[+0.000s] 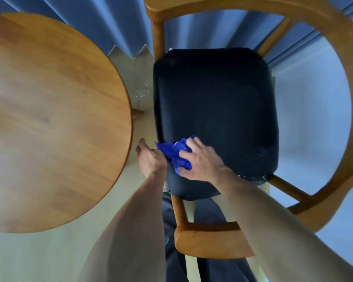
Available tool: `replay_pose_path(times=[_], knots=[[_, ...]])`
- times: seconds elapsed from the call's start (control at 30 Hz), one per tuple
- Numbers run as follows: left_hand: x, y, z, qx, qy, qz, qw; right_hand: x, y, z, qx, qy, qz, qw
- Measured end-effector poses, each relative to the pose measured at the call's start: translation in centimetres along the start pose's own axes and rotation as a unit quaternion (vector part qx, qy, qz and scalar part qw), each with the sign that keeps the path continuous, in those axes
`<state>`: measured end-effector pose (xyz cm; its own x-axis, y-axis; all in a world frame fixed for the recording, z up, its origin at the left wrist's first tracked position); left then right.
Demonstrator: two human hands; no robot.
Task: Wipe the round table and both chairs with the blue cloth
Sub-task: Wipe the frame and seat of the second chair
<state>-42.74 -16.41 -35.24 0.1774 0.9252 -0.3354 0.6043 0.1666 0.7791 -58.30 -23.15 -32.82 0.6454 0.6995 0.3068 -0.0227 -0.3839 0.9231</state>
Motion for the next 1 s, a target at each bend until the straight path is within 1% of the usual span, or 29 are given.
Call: replay_pose_path(times=[0.1,0.2,0.27,0.33,0.4,0.47,0.53,0.67,0.73,0.77,0.8,0.9,1.0], knots=[[-0.3,-0.6,-0.8,0.001,0.006,0.013,1.000,0.4,-1.4,-2.6,0.045,0.003,0.005,0.999],[-0.7,-1.6,-2.1,0.000,0.009,0.003,1.000,-0.6,-2.4,-5.1,0.084,-0.040,0.027,0.995],[-1.0,-2.2,-2.9,-0.010,0.005,-0.003,1.000,-2.7,-2.2,-7.1,0.072,-0.092,0.029,0.993],[-1.5,-2.6,-3.6,-0.024,-0.011,-0.004,1.000,-6.0,-1.7,-9.3,0.046,-0.184,0.036,0.981],[-2.3,-3.4,-4.3,-0.029,-0.024,0.005,0.999,-9.8,-1.2,-11.5,0.030,-0.302,0.048,0.952],[-3.2,-4.4,-5.1,-0.025,-0.028,0.019,0.999,-13.5,-0.8,-13.2,0.003,-0.421,0.065,0.905],[-4.0,-5.5,-5.9,-0.019,-0.032,0.025,0.999,-17.0,-0.1,-14.9,-0.034,-0.515,0.077,0.853],[-4.5,-7.0,-6.6,-0.033,-0.025,0.015,0.999,-23.7,1.2,-18.1,-0.123,-0.608,0.098,0.779],[-4.5,-7.8,-6.8,-0.037,-0.032,0.025,0.998,-26.7,1.7,-19.2,-0.159,-0.662,0.131,0.721],[-4.5,-8.3,-6.9,-0.038,-0.028,0.029,0.998,-27.9,1.8,-19.3,-0.162,-0.686,0.156,0.692],[-4.3,-8.6,-7.0,-0.040,-0.023,0.034,0.998,-28.6,1.7,-19.1,-0.151,-0.701,0.182,0.673],[-4.4,-9.5,-7.5,-0.039,-0.011,0.045,0.998,-28.1,0.8,-17.6,-0.066,-0.709,0.238,0.660],[-5.1,-10.0,-8.2,-0.032,0.009,0.041,0.999,-25.9,-0.2,-17.7,-0.034,-0.711,0.244,0.659]])
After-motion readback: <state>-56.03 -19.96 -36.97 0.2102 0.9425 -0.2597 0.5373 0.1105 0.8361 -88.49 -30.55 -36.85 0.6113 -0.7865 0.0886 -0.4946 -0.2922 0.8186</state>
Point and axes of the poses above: each hand's wrist, its own z-axis towards the middle knuckle, its own y-axis out of the back of the hand, x = y × z, the point moved 8 cm from there along z, towards the middle knuckle, and after that the axes turned 2 degrees about -x, right-handed, at the moved point
